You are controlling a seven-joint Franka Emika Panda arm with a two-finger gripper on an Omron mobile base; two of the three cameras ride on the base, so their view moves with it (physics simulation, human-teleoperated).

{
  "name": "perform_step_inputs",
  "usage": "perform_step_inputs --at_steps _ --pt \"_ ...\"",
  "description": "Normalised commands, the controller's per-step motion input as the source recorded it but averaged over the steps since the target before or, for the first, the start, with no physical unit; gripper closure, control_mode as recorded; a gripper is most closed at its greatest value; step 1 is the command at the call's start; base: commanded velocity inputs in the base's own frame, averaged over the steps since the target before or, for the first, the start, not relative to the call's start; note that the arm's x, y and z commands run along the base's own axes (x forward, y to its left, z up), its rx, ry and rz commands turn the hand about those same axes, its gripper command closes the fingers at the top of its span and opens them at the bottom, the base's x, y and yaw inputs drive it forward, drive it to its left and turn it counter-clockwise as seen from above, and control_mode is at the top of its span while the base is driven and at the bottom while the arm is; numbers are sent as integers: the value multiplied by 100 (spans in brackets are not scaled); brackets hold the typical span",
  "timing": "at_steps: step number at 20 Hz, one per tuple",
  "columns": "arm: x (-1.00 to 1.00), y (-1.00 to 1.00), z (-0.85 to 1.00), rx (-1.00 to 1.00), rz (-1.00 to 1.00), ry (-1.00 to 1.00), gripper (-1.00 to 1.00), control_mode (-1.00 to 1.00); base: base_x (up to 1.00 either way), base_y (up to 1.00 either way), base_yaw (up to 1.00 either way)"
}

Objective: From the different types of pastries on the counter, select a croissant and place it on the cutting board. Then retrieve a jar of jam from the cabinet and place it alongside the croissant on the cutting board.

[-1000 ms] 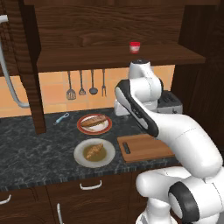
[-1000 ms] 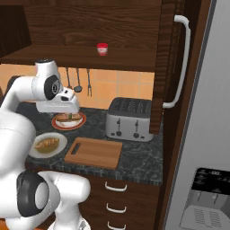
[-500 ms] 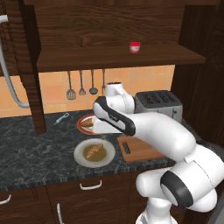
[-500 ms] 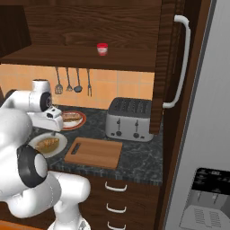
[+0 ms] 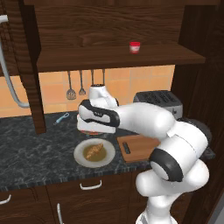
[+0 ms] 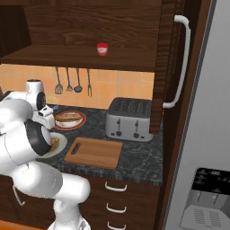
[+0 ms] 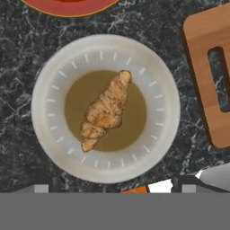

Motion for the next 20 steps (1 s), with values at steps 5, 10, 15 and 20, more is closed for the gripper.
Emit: perform_step_inputs --at_steps 5,10,15,20 --pt "49 10 -31 -24 -15 0 -100 -100 0 0 0" --pt "36 0 -16 1 0 -8 -100 -100 0 0 0" --pt "17 0 -15 3 -1 0 -100 -100 0 0 0" --pt "0 0 -47 0 0 6 -100 -100 0 0 0"
